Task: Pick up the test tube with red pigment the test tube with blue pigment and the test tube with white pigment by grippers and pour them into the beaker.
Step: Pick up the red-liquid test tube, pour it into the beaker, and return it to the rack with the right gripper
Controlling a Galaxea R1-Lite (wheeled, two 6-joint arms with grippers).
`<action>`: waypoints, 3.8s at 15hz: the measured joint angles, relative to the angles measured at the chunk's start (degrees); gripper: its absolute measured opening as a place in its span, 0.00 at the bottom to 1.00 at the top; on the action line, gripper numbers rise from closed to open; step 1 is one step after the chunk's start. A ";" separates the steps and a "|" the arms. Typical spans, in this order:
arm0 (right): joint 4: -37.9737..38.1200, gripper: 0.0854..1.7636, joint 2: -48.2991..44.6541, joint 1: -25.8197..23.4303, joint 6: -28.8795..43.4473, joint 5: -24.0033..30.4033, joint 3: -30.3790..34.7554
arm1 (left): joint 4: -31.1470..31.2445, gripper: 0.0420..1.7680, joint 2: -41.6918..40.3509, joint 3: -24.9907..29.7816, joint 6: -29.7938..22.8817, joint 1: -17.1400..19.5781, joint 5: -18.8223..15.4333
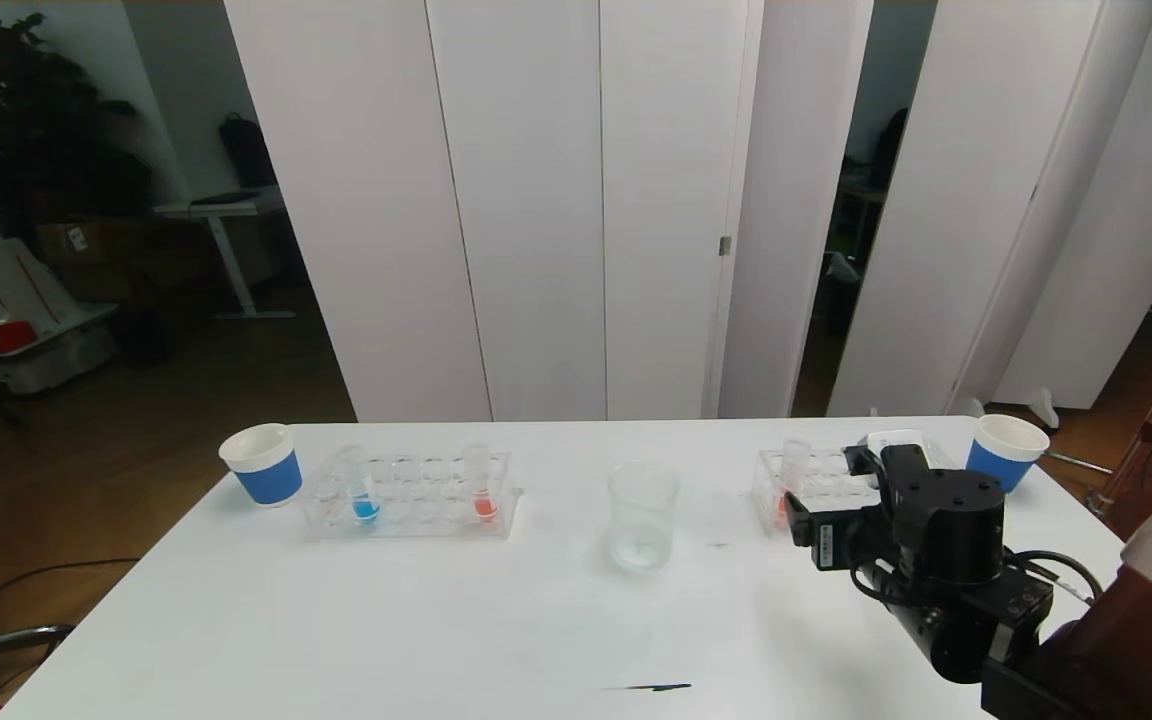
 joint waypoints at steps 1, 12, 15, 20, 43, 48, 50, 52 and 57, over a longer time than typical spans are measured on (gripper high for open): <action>0.11 0.99 1.02 0.00 -0.02 -0.02 -1.02 | 0.00 0.99 -0.02 0.00 0.00 0.00 0.00; 0.74 0.99 12.07 -1.24 -2.34 0.77 -16.38 | 0.00 0.99 -0.02 0.00 0.00 0.00 -0.02; 1.40 0.99 13.95 -1.33 -2.26 1.29 -18.83 | -0.02 0.99 -0.02 0.00 0.00 0.00 0.00; 2.68 0.99 14.82 -1.94 -3.56 1.40 -21.53 | 0.00 0.99 -0.02 0.00 0.00 0.00 0.00; 2.76 0.29 15.32 -2.62 -3.50 1.35 -23.44 | 0.00 0.99 0.00 0.00 0.00 0.00 0.00; 2.89 0.29 13.26 -3.23 -3.64 1.76 -24.06 | 0.00 0.99 -0.02 0.00 0.00 0.00 -0.02; 3.74 0.29 11.91 -3.34 -3.67 1.77 -24.45 | -0.02 0.99 0.00 0.00 0.00 0.00 0.00; 8.02 0.29 10.09 -3.47 -3.64 1.38 -26.33 | -0.02 0.99 -0.02 0.00 0.02 0.00 -0.02; 21.53 0.29 6.23 -4.28 -3.47 1.24 -37.91 | -0.02 0.99 -0.02 0.00 0.00 0.00 0.00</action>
